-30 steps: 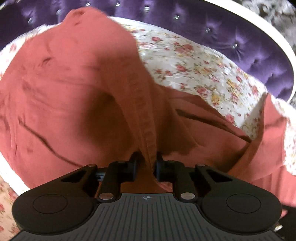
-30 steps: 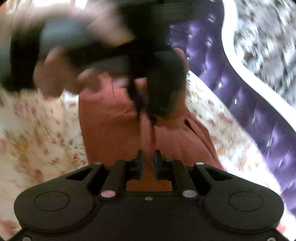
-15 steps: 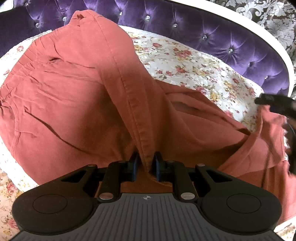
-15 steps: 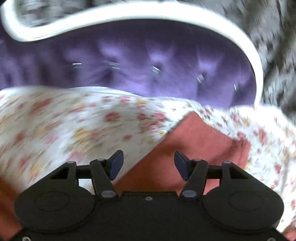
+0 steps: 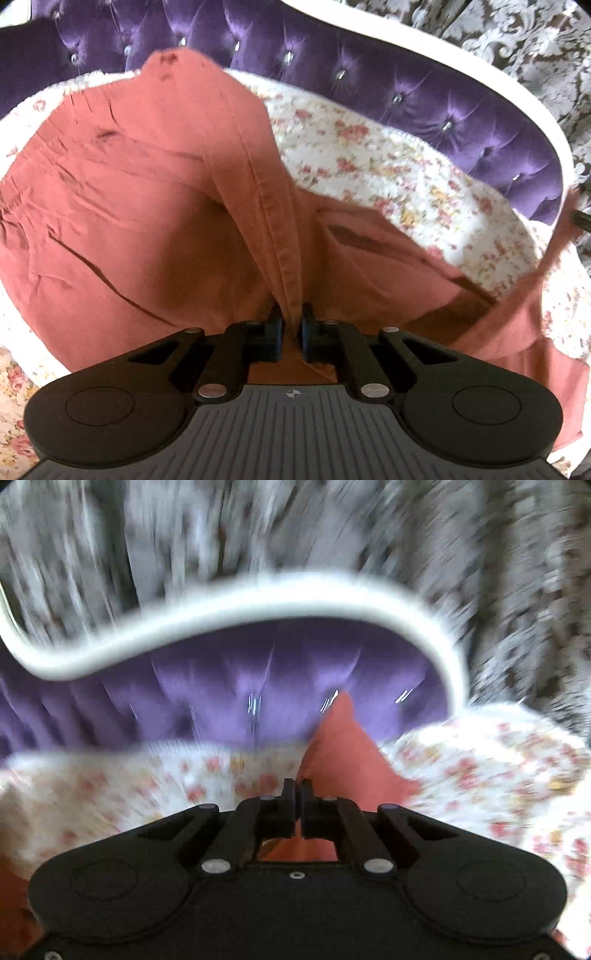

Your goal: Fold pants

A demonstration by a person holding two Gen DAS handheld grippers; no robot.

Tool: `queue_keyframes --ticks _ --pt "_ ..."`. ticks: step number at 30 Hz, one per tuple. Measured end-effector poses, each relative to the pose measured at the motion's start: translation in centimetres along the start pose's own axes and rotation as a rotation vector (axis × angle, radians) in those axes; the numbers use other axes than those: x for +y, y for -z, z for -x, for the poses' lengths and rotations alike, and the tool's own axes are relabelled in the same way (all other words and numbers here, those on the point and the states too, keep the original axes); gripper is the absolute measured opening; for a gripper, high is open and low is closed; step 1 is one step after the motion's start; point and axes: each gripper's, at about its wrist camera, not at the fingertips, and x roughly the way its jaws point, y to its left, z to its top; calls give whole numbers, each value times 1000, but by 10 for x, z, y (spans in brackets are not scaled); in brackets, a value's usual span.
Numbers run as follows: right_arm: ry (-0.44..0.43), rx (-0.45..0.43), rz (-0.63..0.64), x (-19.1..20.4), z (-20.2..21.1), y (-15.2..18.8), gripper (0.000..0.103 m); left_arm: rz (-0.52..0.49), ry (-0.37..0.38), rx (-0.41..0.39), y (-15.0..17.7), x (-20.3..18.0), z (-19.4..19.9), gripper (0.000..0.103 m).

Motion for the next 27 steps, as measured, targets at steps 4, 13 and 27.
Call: queue_keyframes --ticks 4,13,27 --pt "57 -51 -118 -57 87 49 7 0 18 -25 9 2 9 9" --pt "117 232 -279 -122 106 186 8 -18 -11 31 34 3 -6 9" --pt "100 271 -279 -135 129 199 23 -22 -15 33 41 1 -5 9"
